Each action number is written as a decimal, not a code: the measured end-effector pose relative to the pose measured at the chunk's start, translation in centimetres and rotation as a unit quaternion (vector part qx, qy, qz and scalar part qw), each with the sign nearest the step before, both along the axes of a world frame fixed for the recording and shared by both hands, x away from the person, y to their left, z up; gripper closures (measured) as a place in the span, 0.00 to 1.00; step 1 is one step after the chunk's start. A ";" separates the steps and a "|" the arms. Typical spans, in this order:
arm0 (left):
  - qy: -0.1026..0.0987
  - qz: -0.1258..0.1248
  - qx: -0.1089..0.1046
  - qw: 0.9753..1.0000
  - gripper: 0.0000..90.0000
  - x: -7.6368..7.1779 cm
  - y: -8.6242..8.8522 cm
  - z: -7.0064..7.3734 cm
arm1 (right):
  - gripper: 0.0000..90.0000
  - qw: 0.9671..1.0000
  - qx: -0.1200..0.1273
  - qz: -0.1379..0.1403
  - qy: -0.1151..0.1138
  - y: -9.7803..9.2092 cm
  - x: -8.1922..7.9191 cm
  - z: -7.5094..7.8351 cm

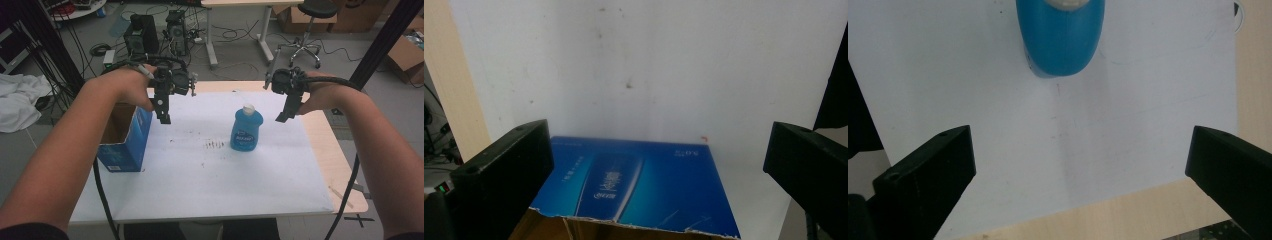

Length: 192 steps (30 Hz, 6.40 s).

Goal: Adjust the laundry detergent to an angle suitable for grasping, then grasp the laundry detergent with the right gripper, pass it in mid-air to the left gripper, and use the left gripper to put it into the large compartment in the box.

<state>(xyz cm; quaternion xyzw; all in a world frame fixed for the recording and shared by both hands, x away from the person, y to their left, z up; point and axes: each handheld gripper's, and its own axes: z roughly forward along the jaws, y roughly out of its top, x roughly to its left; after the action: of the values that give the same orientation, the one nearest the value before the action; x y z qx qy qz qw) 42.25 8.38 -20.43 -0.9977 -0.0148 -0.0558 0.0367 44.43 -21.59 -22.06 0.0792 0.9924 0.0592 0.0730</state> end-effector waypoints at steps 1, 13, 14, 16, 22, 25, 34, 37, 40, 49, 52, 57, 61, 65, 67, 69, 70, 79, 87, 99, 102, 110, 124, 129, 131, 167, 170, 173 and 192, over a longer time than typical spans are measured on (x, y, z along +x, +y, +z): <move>-0.001 0.000 0.000 1.000 0.00 0.0 0.0 0.0 | 0.00 1.000 0.002 0.002 0.001 0.1 0.0 0.0; -0.002 0.003 0.001 1.000 0.00 0.0 0.3 0.0 | 0.00 1.000 0.002 0.009 0.003 0.8 0.3 -0.2; -0.002 0.003 0.000 1.000 0.00 0.0 0.3 -0.1 | 0.00 1.000 0.002 0.008 0.003 0.7 0.3 -0.3; -0.001 0.003 0.002 1.000 0.00 0.0 0.2 -0.1 | 0.00 1.000 0.005 0.005 0.006 0.5 0.4 -0.6; 0.000 0.002 0.003 1.000 0.00 0.0 0.2 -0.1 | 0.00 1.000 0.015 0.002 0.009 -0.1 0.5 -1.2; -0.001 0.000 -0.001 1.000 0.00 -0.1 0.2 -0.1 | 0.00 0.999 0.031 0.004 0.009 -0.4 0.5 -1.6; -0.002 0.000 -0.002 1.000 0.00 -0.3 0.1 -0.1 | 0.00 0.998 0.064 0.000 0.012 -1.4 0.6 -3.2; -0.003 -0.002 -0.001 1.000 0.00 -0.4 0.1 0.0 | 0.00 0.997 0.079 -0.003 0.011 -1.6 0.6 -3.6; -0.004 -0.002 -0.002 1.000 0.00 -0.5 0.1 0.0 | 0.00 0.996 0.086 -0.005 0.013 -1.8 0.6 -4.0; -0.003 0.003 -0.005 1.000 0.00 -0.3 0.3 0.1 | 0.00 0.997 0.082 -0.003 0.013 -1.8 0.3 -3.6; -0.002 0.006 -0.006 1.000 0.00 -0.1 0.2 0.1 | 0.00 0.997 0.080 -0.001 0.013 -1.9 0.2 -3.2; -0.008 0.006 -0.002 1.000 0.00 -0.5 0.2 0.5 | 0.00 0.997 0.070 -0.005 0.007 -2.2 -0.2 -2.0; -0.011 0.007 0.001 1.000 0.00 -0.6 0.2 0.4 | 0.00 0.998 0.063 -0.006 0.005 -2.3 -0.2 -2.1; -0.008 0.006 0.000 1.000 0.00 -0.6 0.1 0.2 | 0.00 0.998 0.063 -0.004 0.005 -2.2 -0.3 -2.1; -0.008 0.004 -0.002 1.000 0.00 -0.5 0.0 0.2 | 0.00 0.998 0.061 -0.003 0.006 -2.2 -0.2 -2.1; -0.010 0.006 -0.003 1.000 0.00 -0.4 -0.1 0.3 | 0.00 0.998 0.060 -0.004 0.006 -2.3 -0.2 -2.1; -0.009 0.005 -0.003 1.000 0.00 -0.3 -0.1 0.2 | 0.00 0.998 0.060 -0.004 0.006 -2.3 -0.2 -2.2; -0.007 -0.005 0.001 1.000 0.00 -0.5 -0.3 0.1 | 0.00 0.997 0.071 -0.004 0.007 -2.2 0.0 -2.8; -0.009 -0.001 -0.004 1.000 0.00 -0.5 -0.2 0.1 | 0.00 0.995 0.100 -0.005 0.012 -2.1 0.0 -4.2; -0.008 -0.001 -0.001 1.000 0.00 -1.1 -0.2 0.1 | 0.00 0.987 0.163 -0.005 0.011 -2.3 0.0 -7.6; -0.008 0.000 -0.001 1.000 0.00 -1.2 -0.2 0.1 | 0.00 0.984 0.178 -0.011 0.007 -2.6 0.0 -8.1; -0.009 0.002 -0.002 1.000 0.00 -1.4 -0.1 0.1 | 0.00 0.973 0.228 -0.022 0.003 -3.4 0.2 -9.2; -0.009 0.001 -0.001 1.000 0.00 -1.5 -0.1 -0.1 | 0.00 0.959 0.280 -0.035 0.009 -3.7 0.4 -11.7; -0.010 -0.002 -0.002 1.000 0.00 -1.7 0.1 -0.1 | 0.00 0.951 0.307 -0.033 0.008 -3.7 0.4 -12.8; -0.010 -0.002 -0.001 1.000 0.00 -1.7 0.1 -0.1 | 0.00 0.947 0.320 -0.032 0.007 -3.7 0.4 -13.2; -0.009 -0.002 0.000 1.000 0.00 -1.9 0.3 -0.6 | 0.03 0.905 0.424 -0.023 -0.006 -1.6 0.6 -17.9; -0.009 -0.002 0.000 1.000 0.00 -2.0 0.3 -0.6 | 0.04 0.904 0.427 -0.023 -0.007 -1.5 0.6 -18.0; -0.010 -0.003 0.000 1.000 0.00 -1.9 0.3 -0.5 | 0.07 0.900 0.435 -0.022 -0.012 -1.6 0.7 -18.2; -0.010 -0.003 0.000 1.000 0.00 -1.8 0.1 -0.6 | 0.24 0.897 0.440 -0.022 -0.017 -2.1 0.7 -19.0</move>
<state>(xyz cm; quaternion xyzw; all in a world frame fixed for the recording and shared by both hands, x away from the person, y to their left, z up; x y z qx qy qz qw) 40.44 8.52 -21.03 -0.9971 -0.0126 -0.0663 0.0365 45.10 -23.67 -41.04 0.1242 0.8615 0.4899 0.0488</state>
